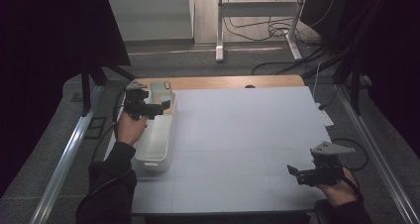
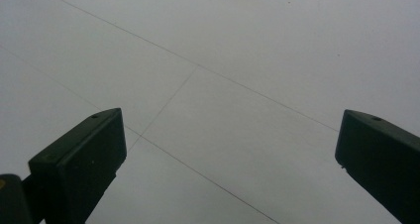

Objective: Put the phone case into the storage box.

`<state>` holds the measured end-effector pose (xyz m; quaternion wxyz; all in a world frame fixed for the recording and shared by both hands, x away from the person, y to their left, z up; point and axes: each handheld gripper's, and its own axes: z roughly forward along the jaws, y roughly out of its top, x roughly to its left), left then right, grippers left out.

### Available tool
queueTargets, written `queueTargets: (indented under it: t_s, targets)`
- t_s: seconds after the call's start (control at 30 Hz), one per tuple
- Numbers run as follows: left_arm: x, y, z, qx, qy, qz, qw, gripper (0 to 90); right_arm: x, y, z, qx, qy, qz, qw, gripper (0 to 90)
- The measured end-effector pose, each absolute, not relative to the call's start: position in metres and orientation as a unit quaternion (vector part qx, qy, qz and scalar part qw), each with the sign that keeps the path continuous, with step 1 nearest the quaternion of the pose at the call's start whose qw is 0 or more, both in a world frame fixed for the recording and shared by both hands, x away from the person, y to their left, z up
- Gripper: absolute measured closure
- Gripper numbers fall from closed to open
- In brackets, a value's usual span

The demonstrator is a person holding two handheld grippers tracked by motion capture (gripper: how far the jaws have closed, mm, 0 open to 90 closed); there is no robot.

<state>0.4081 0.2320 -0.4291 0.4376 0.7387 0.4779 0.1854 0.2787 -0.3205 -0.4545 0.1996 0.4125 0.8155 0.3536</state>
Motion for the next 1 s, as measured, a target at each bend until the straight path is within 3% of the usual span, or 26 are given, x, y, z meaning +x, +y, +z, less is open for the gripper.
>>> queueTargets:
  t_s: [1.0]
  targets:
    - [0.384,0.222,-0.436,0.744,0.465,0.166,0.451,0.0,0.279,-0.321,-0.455,0.416,0.815,0.351,0.197,0.0]
